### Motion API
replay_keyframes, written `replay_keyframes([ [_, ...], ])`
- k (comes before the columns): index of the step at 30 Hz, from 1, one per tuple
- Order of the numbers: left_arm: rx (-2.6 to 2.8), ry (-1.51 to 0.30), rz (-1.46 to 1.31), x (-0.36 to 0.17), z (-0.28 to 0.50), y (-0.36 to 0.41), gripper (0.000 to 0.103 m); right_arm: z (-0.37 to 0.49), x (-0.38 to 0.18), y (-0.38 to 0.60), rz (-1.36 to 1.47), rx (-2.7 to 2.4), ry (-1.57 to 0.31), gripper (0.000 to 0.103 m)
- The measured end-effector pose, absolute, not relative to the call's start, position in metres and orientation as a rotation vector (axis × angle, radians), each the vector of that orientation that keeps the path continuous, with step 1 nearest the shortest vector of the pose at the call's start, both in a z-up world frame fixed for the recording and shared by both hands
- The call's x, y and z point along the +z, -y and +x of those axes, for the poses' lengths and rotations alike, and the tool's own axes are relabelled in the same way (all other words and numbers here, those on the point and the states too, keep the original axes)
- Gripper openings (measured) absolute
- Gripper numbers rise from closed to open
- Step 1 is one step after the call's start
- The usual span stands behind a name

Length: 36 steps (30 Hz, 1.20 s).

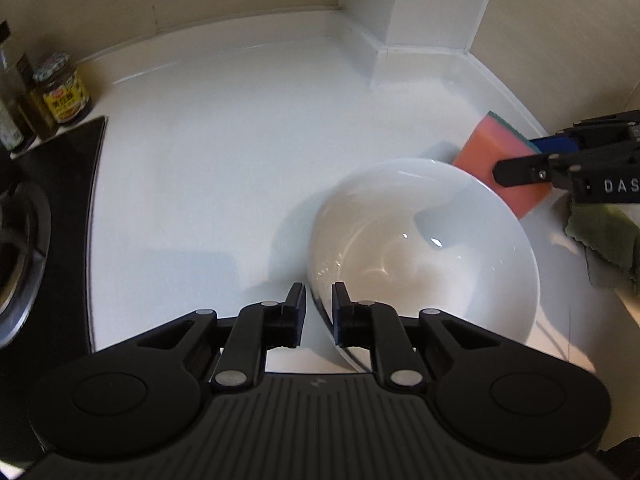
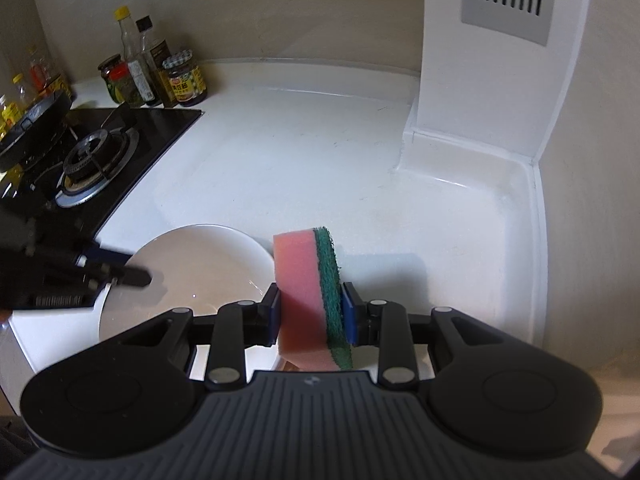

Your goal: Clean bowl

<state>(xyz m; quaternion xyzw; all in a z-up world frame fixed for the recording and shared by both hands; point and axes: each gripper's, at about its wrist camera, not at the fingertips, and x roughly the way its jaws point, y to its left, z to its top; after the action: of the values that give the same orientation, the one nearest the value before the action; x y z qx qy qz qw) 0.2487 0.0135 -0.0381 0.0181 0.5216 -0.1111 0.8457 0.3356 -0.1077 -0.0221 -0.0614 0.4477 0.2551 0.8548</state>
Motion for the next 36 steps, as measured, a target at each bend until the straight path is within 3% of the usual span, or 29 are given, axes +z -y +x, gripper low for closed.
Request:
replay_keyframes([
  [13,-0.591,-0.985,0.542,-0.049,0.281,0.018,0.015,0.344,-0.021,0.114,-0.129,0.542,-0.955,0.026],
  [21,-0.303,-1.094,0.037,-0.033,0.278,-0.019,0.013,0.342,-0.022,0.115,-0.119,0.533,-0.943,0.026],
  [25,-0.264,-1.116,-0.073,-0.041,0.262,-0.025,0.014,0.337,-0.022,0.114,-0.123,0.523,-0.935,0.026],
  [29,-0.269,-1.136,-0.068,-0.047,0.265,-0.026,0.015,0.334,-0.022,0.111,-0.141,0.523,-0.933,0.027],
  [36,-0.425,-1.099,0.353,-0.045,0.284,0.011,0.010,0.336,-0.020,0.113,-0.148,0.556,-0.944,0.026],
])
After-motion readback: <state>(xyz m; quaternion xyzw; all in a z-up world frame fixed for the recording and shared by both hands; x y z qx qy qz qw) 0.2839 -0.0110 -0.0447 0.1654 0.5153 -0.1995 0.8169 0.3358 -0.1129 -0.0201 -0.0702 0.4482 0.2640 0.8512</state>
